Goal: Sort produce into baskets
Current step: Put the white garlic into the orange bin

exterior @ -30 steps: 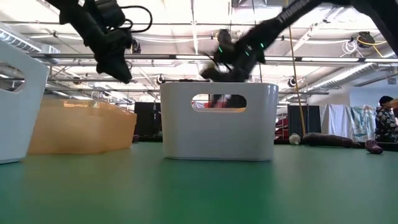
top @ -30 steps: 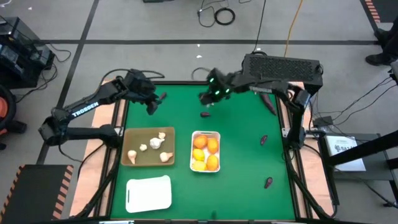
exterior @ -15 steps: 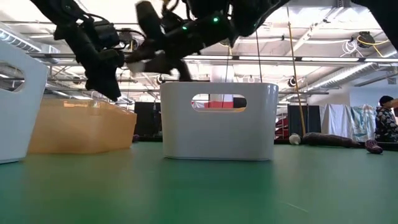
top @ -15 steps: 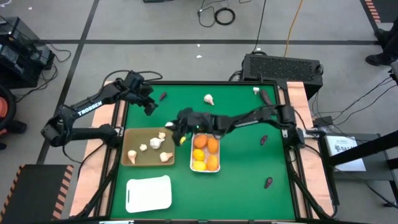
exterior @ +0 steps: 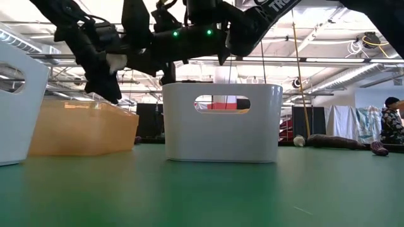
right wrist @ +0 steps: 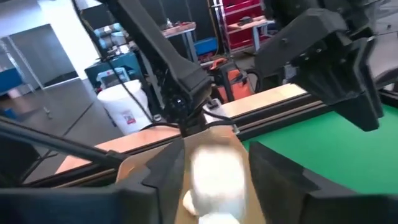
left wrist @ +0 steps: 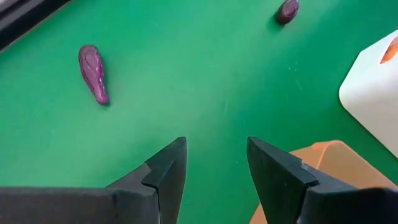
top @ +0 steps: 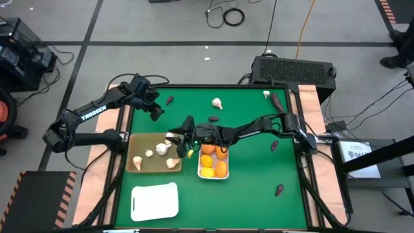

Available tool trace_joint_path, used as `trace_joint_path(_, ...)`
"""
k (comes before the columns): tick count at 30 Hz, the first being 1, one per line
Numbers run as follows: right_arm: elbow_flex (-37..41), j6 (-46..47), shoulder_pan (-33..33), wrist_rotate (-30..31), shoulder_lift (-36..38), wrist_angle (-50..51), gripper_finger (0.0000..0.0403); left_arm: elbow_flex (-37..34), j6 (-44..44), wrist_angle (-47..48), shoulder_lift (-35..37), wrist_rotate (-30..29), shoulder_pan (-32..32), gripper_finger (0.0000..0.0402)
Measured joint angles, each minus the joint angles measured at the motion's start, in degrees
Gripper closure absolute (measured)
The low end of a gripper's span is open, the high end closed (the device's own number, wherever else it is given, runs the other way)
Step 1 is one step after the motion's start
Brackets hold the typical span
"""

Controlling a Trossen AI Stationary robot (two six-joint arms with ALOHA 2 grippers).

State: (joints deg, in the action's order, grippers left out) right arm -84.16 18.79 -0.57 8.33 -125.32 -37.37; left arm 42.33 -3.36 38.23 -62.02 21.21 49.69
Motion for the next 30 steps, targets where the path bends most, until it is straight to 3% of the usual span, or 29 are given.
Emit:
trace_joint_path(6, 0.0, 1.69, 0.28, -1.16, 0.02, 0.04, 0.0182, 0.0, 0.02, 0.3, 0.0, 0.02, 0.0, 0.0226)
trace_joint_path(12, 0.02, -0.42, 0.85, -1.24, 2.86, 5.87, 0.0164, 0.0, 0.1, -0.18, 0.0, 0.02, 0.0, 0.0226)
trace_joint_path(17, -0.87, 4.98, 4.35, -0.91, 11.77, 22.62, 0.0163, 0.0, 1.6, -0.32, 0.0, 0.04, -0.78, 0.0226)
trace_joint_path(23, -2.4, 11.4, 13.17, -0.32, 23.16, 53.57, 0.0163, -0.02, 5.76, -3.3, -0.17, 0.11, -3.5, 0.0226)
trace_joint_path(30, -2.49, 15.43, 23.68, 10.68, 31.5, 90.92, 0.017, -0.02, 13.93, -11.68, -0.22, 0.2, -7.14, 0.0226)
